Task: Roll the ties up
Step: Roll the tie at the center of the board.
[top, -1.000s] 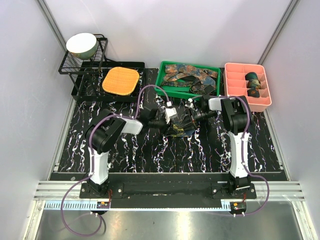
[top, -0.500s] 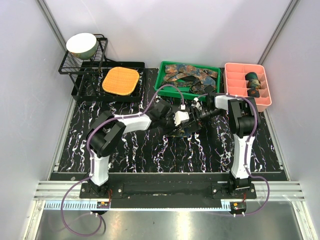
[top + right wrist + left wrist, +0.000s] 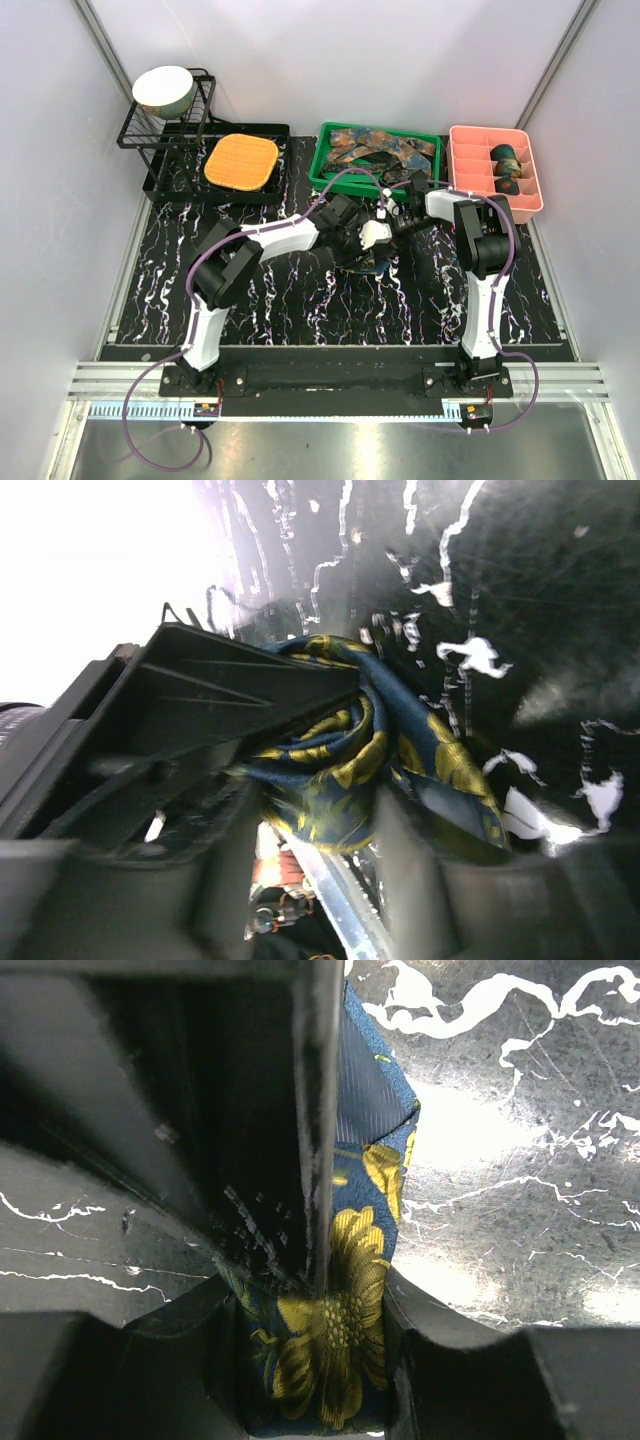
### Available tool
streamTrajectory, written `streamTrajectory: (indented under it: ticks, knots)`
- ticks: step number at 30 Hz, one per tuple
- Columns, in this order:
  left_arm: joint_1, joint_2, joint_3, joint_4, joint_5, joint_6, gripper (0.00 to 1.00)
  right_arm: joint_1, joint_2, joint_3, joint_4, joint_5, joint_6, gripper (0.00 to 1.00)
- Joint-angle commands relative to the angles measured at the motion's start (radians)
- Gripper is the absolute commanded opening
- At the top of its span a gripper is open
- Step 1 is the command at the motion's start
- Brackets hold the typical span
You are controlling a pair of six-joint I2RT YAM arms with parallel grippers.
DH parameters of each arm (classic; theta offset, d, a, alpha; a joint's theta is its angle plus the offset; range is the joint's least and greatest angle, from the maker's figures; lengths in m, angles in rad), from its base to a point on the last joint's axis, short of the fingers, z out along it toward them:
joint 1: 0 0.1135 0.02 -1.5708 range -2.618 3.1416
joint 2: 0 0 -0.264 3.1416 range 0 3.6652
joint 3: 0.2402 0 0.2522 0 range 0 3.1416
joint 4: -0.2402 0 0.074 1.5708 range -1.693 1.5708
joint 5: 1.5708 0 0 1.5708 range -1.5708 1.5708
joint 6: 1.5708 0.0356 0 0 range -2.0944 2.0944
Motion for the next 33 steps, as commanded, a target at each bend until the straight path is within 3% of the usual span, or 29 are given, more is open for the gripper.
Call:
streamTrajectory:
  ticks: [1, 3, 5, 7, 10, 13, 15, 19, 23, 24, 25, 26, 27, 32, 33]
  knots:
    - [-0.014, 0.108, -0.014, -0.198, -0.081, -0.002, 0.16, 0.029, 0.009, -0.016, 0.043, 0.053, -0.026, 0.36]
    - [-0.012, 0.116, -0.008, -0.200, -0.078, -0.028, 0.19, 0.028, 0.009, -0.027, 0.041, 0.080, -0.035, 0.09]
    - [0.001, 0.115, -0.017, -0.169, -0.052, -0.059, 0.29, 0.029, 0.020, -0.045, 0.038, 0.094, -0.040, 0.00]
    - [0.032, 0.096, -0.056, -0.125, 0.036, -0.108, 0.43, 0.028, 0.026, -0.064, 0.043, 0.106, -0.047, 0.00]
    - [0.081, 0.040, -0.173, 0.079, 0.196, -0.194, 0.56, 0.028, 0.064, -0.073, 0.057, 0.108, -0.034, 0.00]
    - [0.104, -0.003, -0.267, 0.364, 0.291, -0.260, 0.62, 0.026, 0.083, -0.064, 0.064, 0.106, -0.014, 0.00]
    - [0.110, -0.008, -0.287, 0.446, 0.318, -0.303, 0.64, 0.028, 0.087, -0.059, 0.064, 0.103, -0.014, 0.00]
    - [0.113, -0.003, -0.311, 0.573, 0.362, -0.343, 0.63, 0.028, 0.096, -0.044, 0.058, 0.106, -0.020, 0.00]
    - [0.115, -0.011, -0.298, 0.496, 0.344, -0.280, 0.41, 0.028, 0.090, -0.042, 0.051, 0.106, -0.026, 0.00]
    - [0.112, -0.017, -0.299, 0.471, 0.330, -0.266, 0.28, 0.026, 0.089, -0.035, 0.045, 0.105, -0.029, 0.01]
    - [0.110, -0.026, -0.302, 0.424, 0.301, -0.248, 0.24, 0.028, 0.084, -0.026, 0.019, 0.103, -0.030, 0.07]
    - [0.109, -0.040, -0.307, 0.400, 0.272, -0.214, 0.19, 0.026, 0.075, -0.016, 0.003, 0.094, -0.032, 0.21]
    - [0.104, -0.045, -0.308, 0.368, 0.222, -0.193, 0.10, 0.011, 0.066, 0.000, -0.009, 0.086, -0.029, 0.28]
    - [0.064, -0.043, -0.298, 0.207, 0.072, -0.102, 0.00, -0.069, -0.075, 0.021, -0.150, 0.070, -0.021, 0.55]
    - [0.058, -0.028, -0.296, 0.198, 0.040, -0.100, 0.00, -0.084, -0.098, 0.013, -0.170, 0.071, -0.024, 0.67]
